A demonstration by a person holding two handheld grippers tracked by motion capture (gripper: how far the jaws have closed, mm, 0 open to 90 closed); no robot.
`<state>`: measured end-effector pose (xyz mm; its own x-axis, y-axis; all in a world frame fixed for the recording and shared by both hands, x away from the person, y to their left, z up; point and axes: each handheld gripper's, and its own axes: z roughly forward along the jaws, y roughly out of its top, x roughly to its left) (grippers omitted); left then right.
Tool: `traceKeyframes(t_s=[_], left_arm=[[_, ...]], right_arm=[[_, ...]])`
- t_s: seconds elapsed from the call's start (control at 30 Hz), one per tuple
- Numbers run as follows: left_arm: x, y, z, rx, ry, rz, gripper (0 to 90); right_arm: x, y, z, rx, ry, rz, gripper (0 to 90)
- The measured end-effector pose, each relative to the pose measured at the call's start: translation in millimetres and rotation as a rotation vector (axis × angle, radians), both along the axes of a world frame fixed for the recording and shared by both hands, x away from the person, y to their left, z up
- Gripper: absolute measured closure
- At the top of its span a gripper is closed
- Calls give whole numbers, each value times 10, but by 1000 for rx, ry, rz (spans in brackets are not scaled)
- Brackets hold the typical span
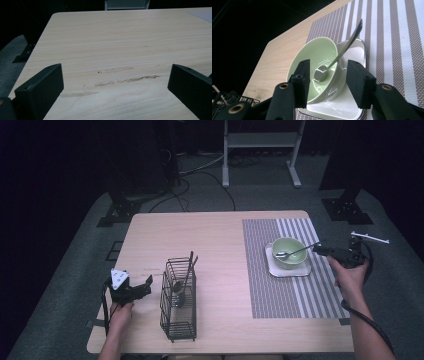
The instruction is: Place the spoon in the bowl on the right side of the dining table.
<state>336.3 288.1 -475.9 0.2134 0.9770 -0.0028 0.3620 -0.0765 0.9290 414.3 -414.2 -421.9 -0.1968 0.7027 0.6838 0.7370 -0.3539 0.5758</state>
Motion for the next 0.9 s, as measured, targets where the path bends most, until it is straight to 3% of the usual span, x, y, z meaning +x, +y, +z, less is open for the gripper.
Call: traceKeyframes(t_s=[0.4,0.9], left_arm=[[0,3,0,-5,0,2,0],[-1,1,0,-3,0,1,0]], right_arm=[[-60,87,-21,-27,5,49,423],[-176,175,-65,-36,-6,91,374]])
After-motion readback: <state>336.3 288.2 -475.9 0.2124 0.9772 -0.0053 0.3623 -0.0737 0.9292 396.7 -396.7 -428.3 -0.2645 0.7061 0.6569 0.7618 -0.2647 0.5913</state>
